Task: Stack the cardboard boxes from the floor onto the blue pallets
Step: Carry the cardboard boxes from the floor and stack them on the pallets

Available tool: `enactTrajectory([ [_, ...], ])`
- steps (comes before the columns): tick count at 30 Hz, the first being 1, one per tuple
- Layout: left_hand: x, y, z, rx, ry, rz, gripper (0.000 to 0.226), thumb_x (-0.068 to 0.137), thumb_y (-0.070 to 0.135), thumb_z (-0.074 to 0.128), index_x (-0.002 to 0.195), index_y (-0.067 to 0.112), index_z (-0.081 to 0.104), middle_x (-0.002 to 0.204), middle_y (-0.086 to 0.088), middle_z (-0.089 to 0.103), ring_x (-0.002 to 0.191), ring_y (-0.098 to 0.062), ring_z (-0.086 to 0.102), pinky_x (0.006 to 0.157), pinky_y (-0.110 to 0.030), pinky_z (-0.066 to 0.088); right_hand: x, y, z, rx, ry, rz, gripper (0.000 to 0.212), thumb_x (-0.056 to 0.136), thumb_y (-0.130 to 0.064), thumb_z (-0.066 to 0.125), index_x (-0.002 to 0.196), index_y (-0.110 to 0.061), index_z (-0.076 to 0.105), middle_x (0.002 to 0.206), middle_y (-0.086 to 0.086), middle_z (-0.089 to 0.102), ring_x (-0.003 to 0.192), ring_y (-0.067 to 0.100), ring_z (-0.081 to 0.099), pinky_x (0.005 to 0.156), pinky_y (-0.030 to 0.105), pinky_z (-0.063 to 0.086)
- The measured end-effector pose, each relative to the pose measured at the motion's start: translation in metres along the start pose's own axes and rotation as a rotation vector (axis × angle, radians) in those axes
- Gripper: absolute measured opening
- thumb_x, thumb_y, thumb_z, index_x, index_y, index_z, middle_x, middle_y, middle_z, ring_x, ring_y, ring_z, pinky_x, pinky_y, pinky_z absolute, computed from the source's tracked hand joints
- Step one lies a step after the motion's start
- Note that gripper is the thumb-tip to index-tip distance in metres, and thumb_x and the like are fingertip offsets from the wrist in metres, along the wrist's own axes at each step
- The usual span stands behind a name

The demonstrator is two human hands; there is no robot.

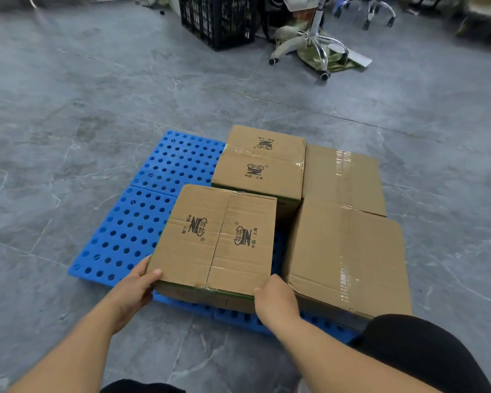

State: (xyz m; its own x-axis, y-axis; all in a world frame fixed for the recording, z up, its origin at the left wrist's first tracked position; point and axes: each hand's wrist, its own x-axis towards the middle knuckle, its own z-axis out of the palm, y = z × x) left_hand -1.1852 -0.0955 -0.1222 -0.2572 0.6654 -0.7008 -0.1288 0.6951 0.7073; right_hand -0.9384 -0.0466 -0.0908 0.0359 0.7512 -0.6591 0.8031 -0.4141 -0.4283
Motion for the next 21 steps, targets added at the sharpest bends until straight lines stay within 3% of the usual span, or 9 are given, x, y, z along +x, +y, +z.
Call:
enactTrajectory([
  [3, 0.005, -0.001, 0.003, 0.066, -0.013, 0.041, 0.049, 0.097, 0.019, 0.044, 0.141, 0.035, 0.032, 0.124, 0.000, 0.047, 0.107, -0.021, 0.048, 0.089, -0.033, 0.038, 0.004, -0.004, -0.009, -0.231, -0.022, -0.022, 0.019, 0.088, -0.006, 0.044, 0.070, -0.011, 0.045, 0.078, 0.005, 0.053, 0.074, 0.021, 0.052, 0.053, 0.025, 0.037],
  [4, 0.007, -0.003, 0.004, 0.080, -0.013, 0.049, 0.049, 0.097, 0.020, 0.044, 0.142, 0.035, 0.031, 0.123, -0.001, 0.046, 0.106, -0.020, 0.048, 0.087, -0.033, 0.037, 0.005, -0.007, -0.014, -0.289, 0.024, -0.053, 0.015, 0.088, -0.007, 0.045, 0.073, -0.011, 0.048, 0.081, 0.005, 0.056, 0.077, 0.022, 0.054, 0.054, 0.025, 0.038],
  [6, 0.010, -0.005, 0.006, 0.103, -0.016, 0.059, 0.051, 0.097, 0.022, 0.044, 0.143, 0.037, 0.028, 0.121, 0.000, 0.047, 0.107, -0.020, 0.048, 0.087, -0.032, 0.038, 0.008, -0.010, -0.027, -0.360, 0.232, -0.126, 0.010, 0.089, -0.017, 0.049, 0.095, -0.012, 0.053, 0.099, 0.007, 0.057, 0.091, 0.024, 0.054, 0.064, 0.029, 0.039],
  [9, 0.017, -0.007, 0.007, 0.146, -0.035, 0.071, 0.051, 0.097, 0.025, 0.044, 0.143, 0.037, 0.026, 0.116, 0.001, 0.050, 0.106, -0.023, 0.048, 0.090, -0.035, 0.039, 0.024, -0.007, -0.048, -0.423, 0.479, -0.157, 0.042, 0.089, -0.039, 0.051, 0.120, -0.011, 0.048, 0.118, 0.010, 0.050, 0.107, 0.025, 0.046, 0.084, 0.035, 0.039],
  [11, 0.023, -0.006, 0.010, 0.173, -0.051, 0.066, 0.052, 0.097, 0.025, 0.044, 0.145, 0.037, 0.026, 0.124, -0.004, 0.047, 0.112, -0.027, 0.048, 0.095, -0.039, 0.040, 0.035, -0.002, -0.056, -0.464, 0.429, -0.116, 0.058, 0.088, -0.050, 0.048, 0.129, -0.009, 0.044, 0.126, 0.011, 0.047, 0.115, 0.027, 0.043, 0.094, 0.037, 0.038],
  [13, 0.026, -0.005, 0.016, 0.209, -0.078, 0.070, 0.051, 0.097, 0.026, 0.043, 0.144, 0.038, 0.026, 0.125, -0.006, 0.048, 0.112, -0.031, 0.048, 0.097, -0.043, 0.041, 0.042, 0.000, -0.058, -0.428, 0.330, -0.066, 0.064, 0.088, -0.055, 0.046, 0.132, -0.009, 0.043, 0.129, 0.012, 0.046, 0.119, 0.028, 0.042, 0.094, 0.039, 0.039],
  [17, 0.029, -0.004, 0.025, 0.246, -0.080, 0.111, 0.050, 0.097, 0.028, 0.041, 0.143, 0.041, 0.026, 0.122, -0.009, 0.051, 0.087, -0.022, 0.048, 0.085, -0.040, 0.044, 0.044, 0.000, -0.055, -0.463, 0.261, -0.057, 0.059, 0.085, -0.051, 0.053, 0.130, -0.013, 0.047, 0.129, 0.011, 0.047, 0.120, 0.028, 0.041, 0.092, 0.040, 0.042],
  [21, 0.032, -0.001, 0.026, 0.253, -0.085, 0.113, 0.051, 0.098, 0.029, 0.040, 0.145, 0.040, 0.023, 0.132, -0.007, 0.046, 0.095, -0.021, 0.048, 0.084, -0.037, 0.044, 0.038, 0.001, -0.056, -0.529, 0.236, -0.087, 0.053, 0.084, -0.040, 0.055, 0.130, -0.015, 0.046, 0.130, 0.011, 0.045, 0.120, 0.029, 0.040, 0.092, 0.041, 0.043],
])
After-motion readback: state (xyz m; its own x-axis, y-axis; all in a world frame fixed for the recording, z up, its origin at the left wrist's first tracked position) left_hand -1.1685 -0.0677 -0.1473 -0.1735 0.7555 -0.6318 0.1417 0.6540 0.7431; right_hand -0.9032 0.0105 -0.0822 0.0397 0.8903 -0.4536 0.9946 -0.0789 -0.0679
